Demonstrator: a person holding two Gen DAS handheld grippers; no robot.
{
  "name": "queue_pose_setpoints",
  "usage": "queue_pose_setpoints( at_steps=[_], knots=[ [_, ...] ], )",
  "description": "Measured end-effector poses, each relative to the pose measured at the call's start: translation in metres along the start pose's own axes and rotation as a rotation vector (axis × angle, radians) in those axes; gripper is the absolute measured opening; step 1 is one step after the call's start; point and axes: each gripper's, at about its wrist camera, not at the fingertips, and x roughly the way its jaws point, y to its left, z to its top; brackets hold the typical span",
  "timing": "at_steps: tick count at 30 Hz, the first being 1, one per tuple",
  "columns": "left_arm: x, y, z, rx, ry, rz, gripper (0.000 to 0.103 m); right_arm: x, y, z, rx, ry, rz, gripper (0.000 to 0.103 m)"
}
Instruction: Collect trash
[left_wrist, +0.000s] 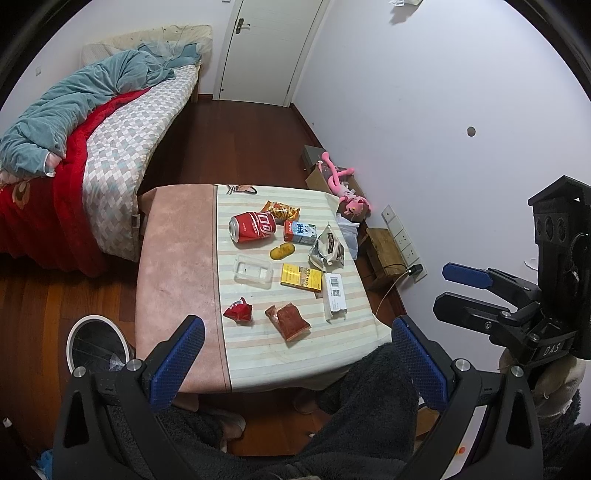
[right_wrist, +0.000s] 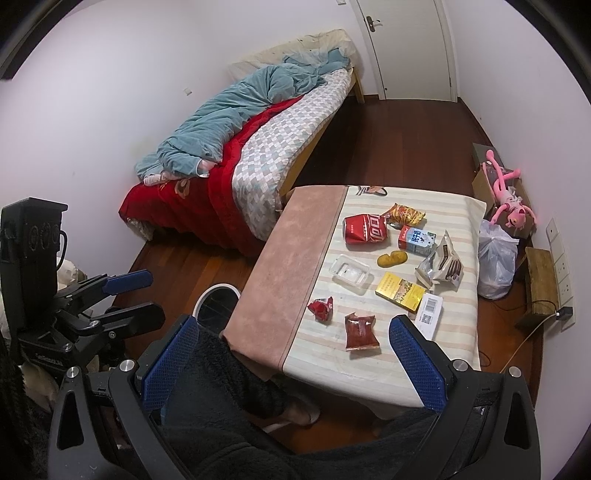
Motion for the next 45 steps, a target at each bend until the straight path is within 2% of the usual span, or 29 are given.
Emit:
queue_pose_setpoints(
  at_steps=[16, 19, 23, 24, 26, 27, 29, 32, 36, 40, 41, 42, 43, 44, 45],
  knots=[
    [-0.001, 0.001, -0.001, -0.002, -0.004, 0.013, 0.103, -0.002, 0.002, 0.000, 0.004, -0.013, -0.002, 0.103],
    [0.009, 0.007, 0.000, -0.018, -0.016, 0.094, 0.103, -0.003, -0.002, 0.002, 0.032, -0.039, -0.023, 0.103],
    [0.052, 0.029, 0.004, -0.046, -0.025, 0.289, 0.103, 0.011, -0.027, 0.004, 0.119, -0.064, -0.104, 0.103],
    [0.070, 0.038, 0.005, -0.052, -0.012, 0.346, 0.103, 0.019, -0.036, 0.003, 0.145, -0.058, -0.126, 0.103],
    [0.103, 0.054, 0.004, -0.074, 0.029, 0.405, 0.103, 0.043, -0.059, 0.002, 0.188, -0.042, -0.197, 0.103],
    [0.119, 0.061, 0.001, -0.092, 0.062, 0.411, 0.103, 0.058, -0.073, 0.000, 0.209, -0.029, -0.236, 0.103],
    [0.159, 0.081, -0.005, -0.160, 0.157, 0.372, 0.103, 0.086, -0.098, -0.006, 0.256, -0.001, -0.282, 0.102],
    [0.212, 0.101, -0.013, -0.234, 0.267, 0.325, 0.103, 0.142, -0.147, -0.019, 0.352, 0.091, -0.324, 0.082],
    [0.269, 0.111, -0.028, -0.320, 0.384, 0.243, 0.102, 0.197, -0.192, -0.039, 0.440, 0.170, -0.342, 0.082],
    [0.305, 0.108, -0.034, -0.335, 0.422, 0.219, 0.090, 0.239, -0.220, -0.053, 0.495, 0.230, -0.354, 0.082],
    [0.311, 0.106, -0.033, -0.327, 0.419, 0.222, 0.079, 0.246, -0.224, -0.056, 0.497, 0.234, -0.358, 0.082],
    [0.316, 0.105, -0.032, -0.316, 0.421, 0.229, 0.073, 0.255, -0.230, -0.057, 0.498, 0.247, -0.369, 0.082],
    [0.321, 0.103, -0.032, -0.303, 0.425, 0.236, 0.061, 0.261, -0.231, -0.058, 0.498, 0.257, -0.377, 0.082],
    [0.323, 0.102, -0.032, -0.294, 0.428, 0.245, 0.044, 0.267, -0.234, -0.059, 0.498, 0.265, -0.383, 0.082],
    [0.325, 0.101, -0.032, -0.283, 0.428, 0.262, 0.042, 0.274, -0.238, -0.059, 0.497, 0.274, -0.391, 0.082]
  ],
)
